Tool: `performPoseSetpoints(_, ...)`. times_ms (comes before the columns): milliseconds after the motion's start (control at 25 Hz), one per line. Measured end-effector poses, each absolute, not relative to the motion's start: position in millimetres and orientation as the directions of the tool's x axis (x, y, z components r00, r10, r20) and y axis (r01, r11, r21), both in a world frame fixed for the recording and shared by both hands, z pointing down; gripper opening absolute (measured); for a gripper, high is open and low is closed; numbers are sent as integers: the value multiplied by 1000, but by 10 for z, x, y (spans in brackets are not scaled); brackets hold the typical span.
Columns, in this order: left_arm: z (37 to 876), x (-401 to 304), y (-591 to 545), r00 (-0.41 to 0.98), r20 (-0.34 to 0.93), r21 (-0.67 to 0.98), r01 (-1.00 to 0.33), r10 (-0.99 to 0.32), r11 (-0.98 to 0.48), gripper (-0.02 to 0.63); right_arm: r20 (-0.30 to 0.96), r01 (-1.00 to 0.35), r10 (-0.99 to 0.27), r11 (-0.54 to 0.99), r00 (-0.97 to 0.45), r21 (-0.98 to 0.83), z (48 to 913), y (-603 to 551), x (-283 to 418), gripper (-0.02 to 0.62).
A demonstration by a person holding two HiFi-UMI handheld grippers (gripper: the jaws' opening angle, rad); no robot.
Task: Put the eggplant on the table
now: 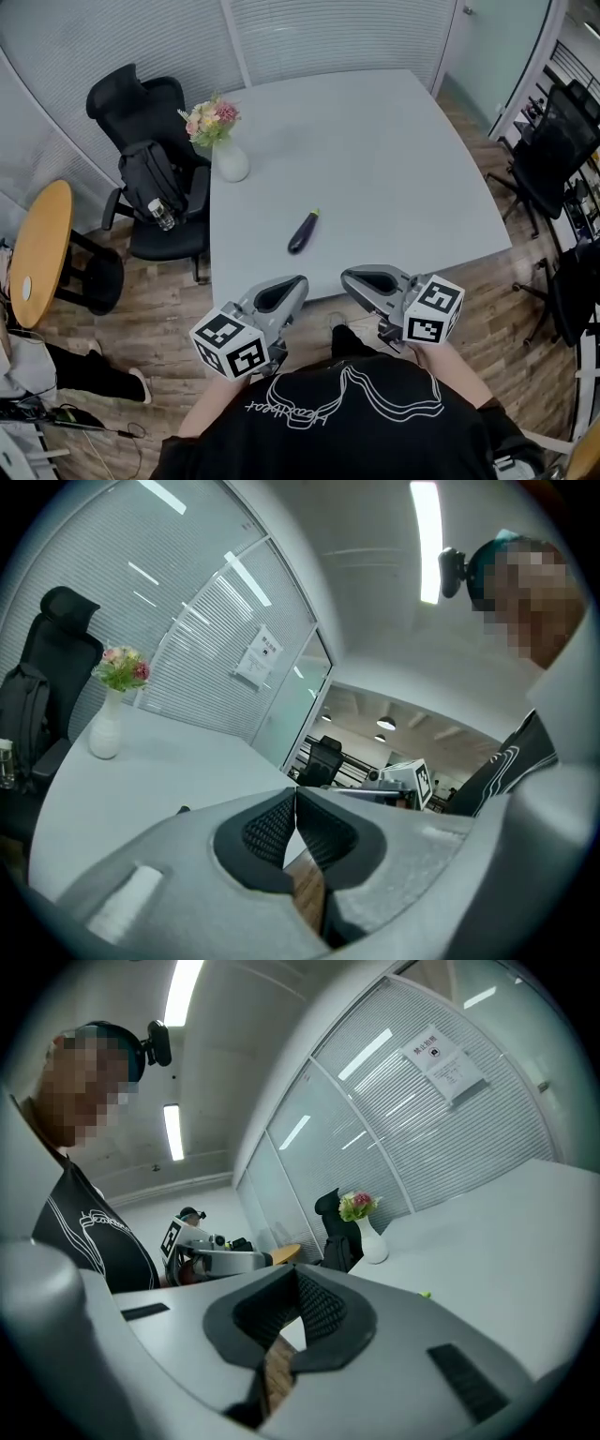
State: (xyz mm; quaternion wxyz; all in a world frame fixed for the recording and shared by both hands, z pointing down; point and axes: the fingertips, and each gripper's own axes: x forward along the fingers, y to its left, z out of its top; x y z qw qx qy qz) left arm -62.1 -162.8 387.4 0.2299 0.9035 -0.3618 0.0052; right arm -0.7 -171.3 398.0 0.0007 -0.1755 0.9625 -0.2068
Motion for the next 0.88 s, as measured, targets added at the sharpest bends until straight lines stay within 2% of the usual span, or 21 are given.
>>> performPoseSetpoints(880,3843,-709,-1523,731,202,354,-675,-652,-647,15,105,-387,-373,865,-922,-319,3833,-1563,-90,8)
